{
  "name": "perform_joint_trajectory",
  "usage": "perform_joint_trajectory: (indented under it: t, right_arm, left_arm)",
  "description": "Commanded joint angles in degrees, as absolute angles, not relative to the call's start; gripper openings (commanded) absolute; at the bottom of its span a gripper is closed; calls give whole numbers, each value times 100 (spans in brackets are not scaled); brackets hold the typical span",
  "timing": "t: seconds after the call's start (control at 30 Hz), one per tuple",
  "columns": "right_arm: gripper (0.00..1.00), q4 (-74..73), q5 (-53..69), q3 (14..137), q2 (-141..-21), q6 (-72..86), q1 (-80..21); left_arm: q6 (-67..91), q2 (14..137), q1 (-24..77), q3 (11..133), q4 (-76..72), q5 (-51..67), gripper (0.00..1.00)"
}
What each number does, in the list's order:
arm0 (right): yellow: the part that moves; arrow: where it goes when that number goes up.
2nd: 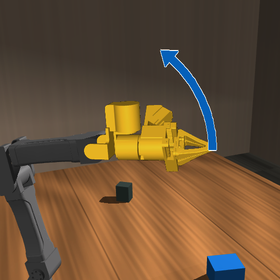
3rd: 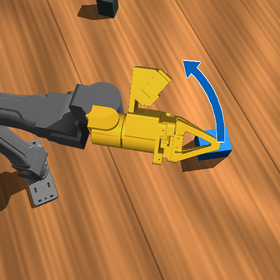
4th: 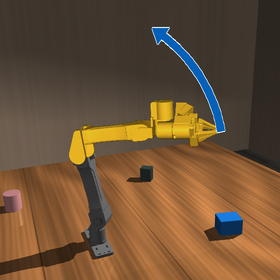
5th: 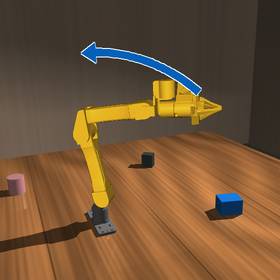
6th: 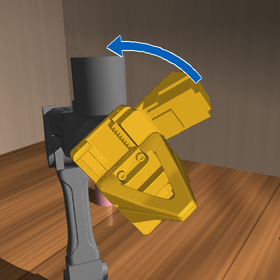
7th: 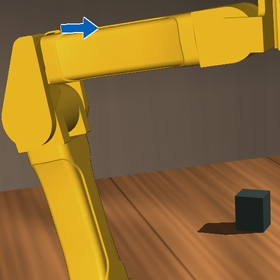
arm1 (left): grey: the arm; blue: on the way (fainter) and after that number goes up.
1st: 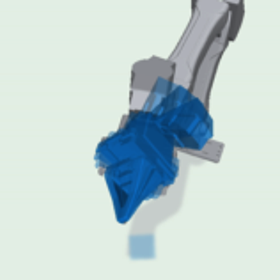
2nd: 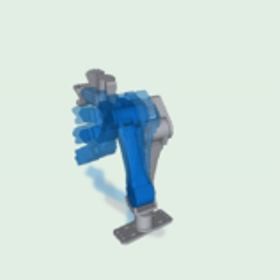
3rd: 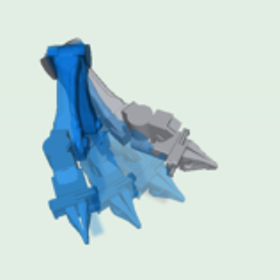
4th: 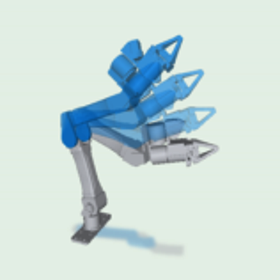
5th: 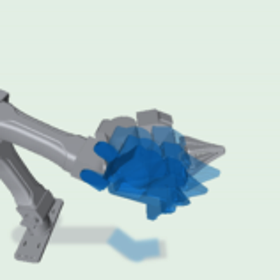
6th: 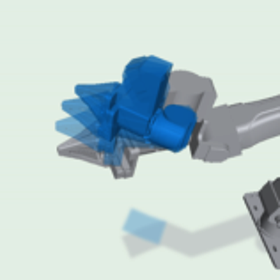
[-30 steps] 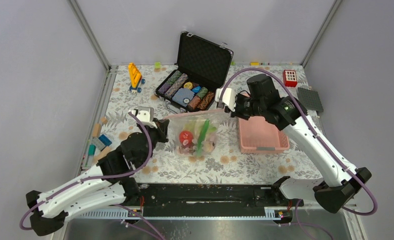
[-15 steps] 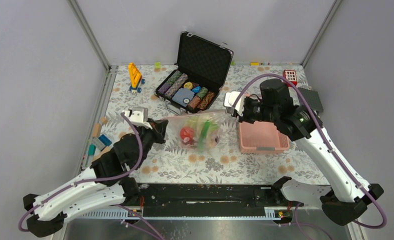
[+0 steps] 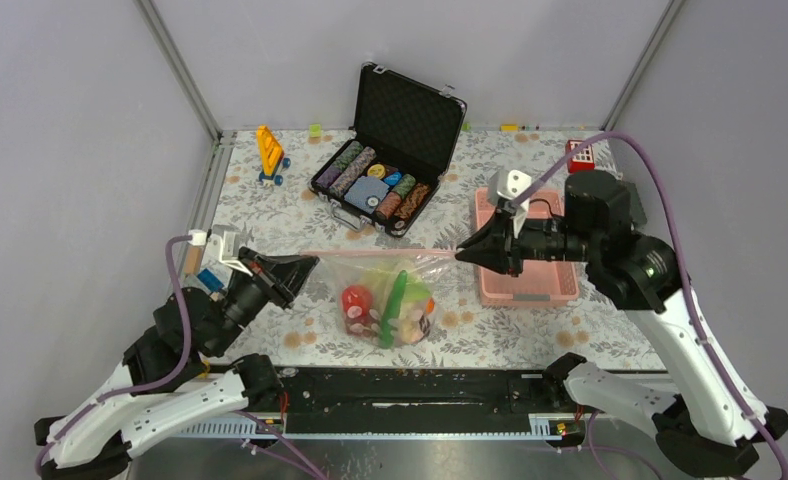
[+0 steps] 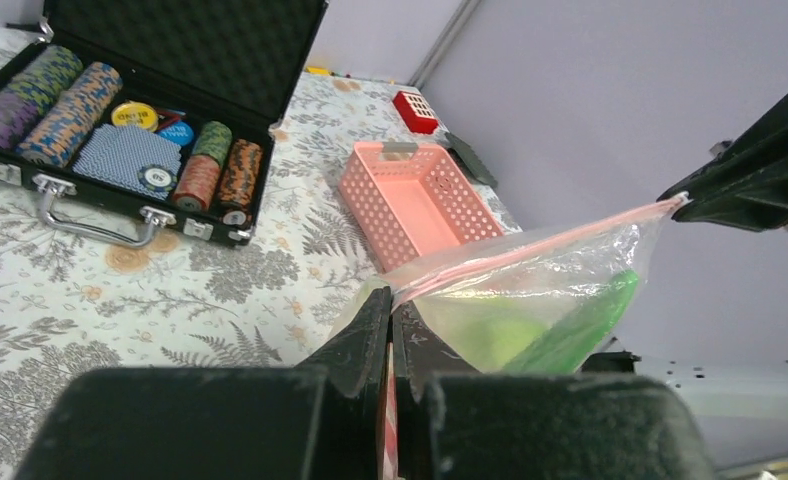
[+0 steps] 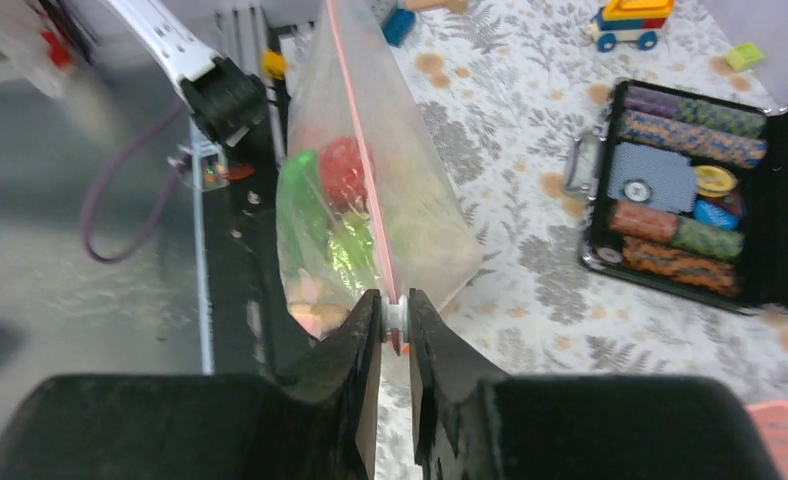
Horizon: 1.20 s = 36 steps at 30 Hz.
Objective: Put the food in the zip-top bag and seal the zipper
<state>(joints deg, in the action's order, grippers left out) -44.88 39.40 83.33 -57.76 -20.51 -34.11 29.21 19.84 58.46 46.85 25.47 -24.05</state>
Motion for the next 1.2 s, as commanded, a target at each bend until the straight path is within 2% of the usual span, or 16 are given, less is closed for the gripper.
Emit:
perform_joint_trajectory:
  t: [0.0, 0.23, 0.3, 0.47, 0.63, 0.67, 0.7, 0.77, 0.8, 0.83, 0.87, 0.93, 0.97, 1.07, 1.17]
  right_arm:
    - [0, -3180, 3992, 7467, -5116, 189, -3243]
    - [0, -3271, 2222, 6911, -6068, 1465, -3155]
    - [0, -3254, 1923, 6817, -6492, 1704, -2995]
    - [0, -3121, 1545, 6824, -7540, 2101, -2460]
    - [0, -2958, 896, 7074, -8277, 2081, -2219]
    - [2, -2931, 667, 7128, -8348, 2083, -2209]
    - [5, -2923, 411, 7174, -8396, 2052, -2206]
    - [8, -2894, -18, 7191, -8398, 2001, -2204]
    - [14, -2879, -215, 7178, -8363, 1962, -2198]
    - [25, -2856, -304, 7152, -7269, 1907, -2200]
    - [37, -2854, -383, 7134, -8154, 1851, -2197]
    - [80, -2858, -558, 7135, -8007, 1825, -2197]
    - [98, -2887, -696, 7143, -7881, 1814, -2192]
    - [100, -2934, -1263, 7118, -7351, 1883, -2188]
    - [100, -2994, -1950, 6865, -6696, 1988, -2184]
  left_arm:
    - [3435, 2152, 5714, 5168, 3077, -3090, 0]
    - [4000, 4219, 5596, 5682, 3817, -4231, 0]
    - [4034, 4757, 5218, 5712, 3758, -3989, 0]
    - [3795, 5757, 3669, 5276, 2629, -2535, 0]
    - [3415, 6701, 3227, 5385, 1621, -1753, 2]
    - [3364, 6852, 3202, 5465, 1513, -1742, 11]
    - [3304, 7008, 3185, 5546, 1425, -1727, 27]
    - [3230, 7272, 3143, 5754, 1372, -1658, 48]
    - [3188, 7376, 3125, 5868, 1410, -1607, 66]
    - [3156, 7431, 3122, 5974, 1499, -1594, 81]
    - [3120, 7438, 3126, 6040, 1534, -1610, 97]
    - [3046, 7329, 3126, 6047, 1534, -1693, 99]
    - [3017, 7205, 3126, 6010, 1542, -1721, 99]
    - [2976, 6628, 3129, 5866, 1637, -1944, 99]
    - [3159, 6025, 3126, 5825, 2104, -2674, 99]
